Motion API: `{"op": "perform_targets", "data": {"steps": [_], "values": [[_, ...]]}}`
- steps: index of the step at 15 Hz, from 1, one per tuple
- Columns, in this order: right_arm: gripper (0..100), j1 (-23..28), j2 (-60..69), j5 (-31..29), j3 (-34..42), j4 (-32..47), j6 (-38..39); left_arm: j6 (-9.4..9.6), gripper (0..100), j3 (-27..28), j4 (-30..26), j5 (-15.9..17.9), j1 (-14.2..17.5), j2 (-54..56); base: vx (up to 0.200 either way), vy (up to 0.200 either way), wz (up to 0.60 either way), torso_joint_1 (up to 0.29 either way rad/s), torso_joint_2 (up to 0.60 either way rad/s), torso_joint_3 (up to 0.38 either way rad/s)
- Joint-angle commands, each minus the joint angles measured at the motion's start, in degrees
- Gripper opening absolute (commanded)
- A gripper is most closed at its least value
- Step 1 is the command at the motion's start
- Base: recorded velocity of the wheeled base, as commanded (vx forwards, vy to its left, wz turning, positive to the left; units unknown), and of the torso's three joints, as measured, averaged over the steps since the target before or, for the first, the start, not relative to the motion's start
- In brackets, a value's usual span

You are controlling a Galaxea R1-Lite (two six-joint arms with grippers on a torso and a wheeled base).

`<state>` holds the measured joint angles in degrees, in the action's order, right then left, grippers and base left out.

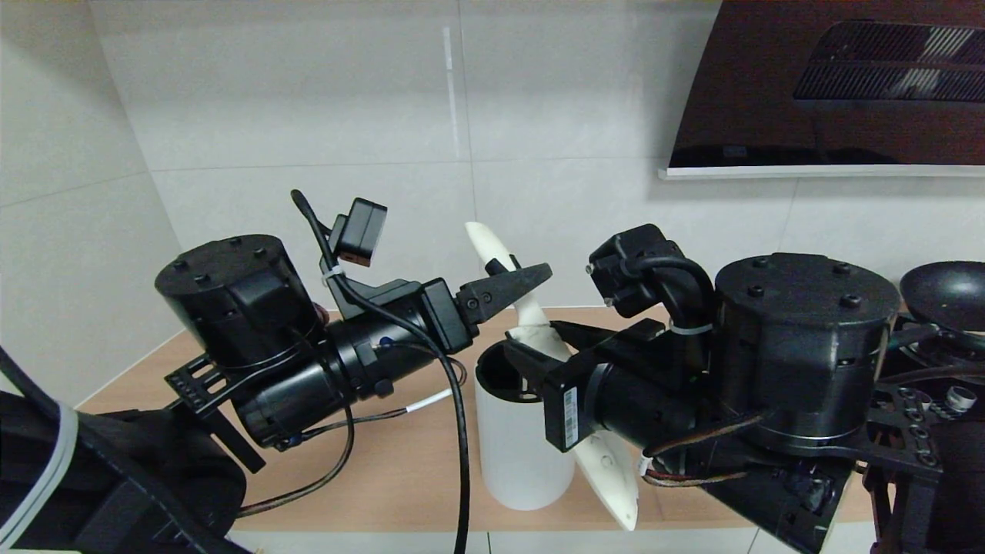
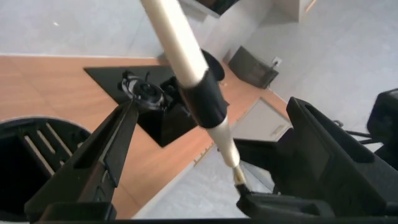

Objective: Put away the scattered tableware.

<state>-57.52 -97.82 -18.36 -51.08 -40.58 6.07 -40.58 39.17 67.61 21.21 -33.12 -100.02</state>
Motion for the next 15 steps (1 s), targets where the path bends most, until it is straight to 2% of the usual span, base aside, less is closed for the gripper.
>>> {"op": "perform_targets", "data": {"steps": [1, 4, 10, 14, 15], "values": [[0, -0.1, -0.3, 0.0, 0.1, -0.1, 0.0, 0.06, 100, -0.9, 1.3, 0.1, -0.1, 0.0, 0.0, 0.0, 0.0, 0.0, 0.0, 0.0], [0, -0.1, 0.1, 0.0, 0.1, -0.3, 0.0, -0.02, 100, -2.0, 4.9, 0.5, -0.1, 0.0, 0.0, 0.0, 0.0, 0.0, 0.0, 0.0], [0, -0.2, 0.1, 0.1, 0.5, -0.6, 0.1, -0.02, 100, -2.0, 5.0, 0.5, -0.2, 0.0, 0.0, 0.0, 0.0, 0.0, 0.0, 0.0], [0, -2.5, -0.3, 0.1, 0.9, -0.6, 0.7, -0.02, 100, -2.3, 5.1, 0.5, -0.7, 0.0, 0.0, 0.0, 0.0, 0.0, 0.0, 0.0], [0, -2.6, -0.2, 0.1, 1.0, -0.6, 0.7, -0.02, 0, -2.3, 5.1, 0.4, -0.8, 0.0, 0.0, 0.0, 0.0, 0.0, 0.0, 0.0]]}}
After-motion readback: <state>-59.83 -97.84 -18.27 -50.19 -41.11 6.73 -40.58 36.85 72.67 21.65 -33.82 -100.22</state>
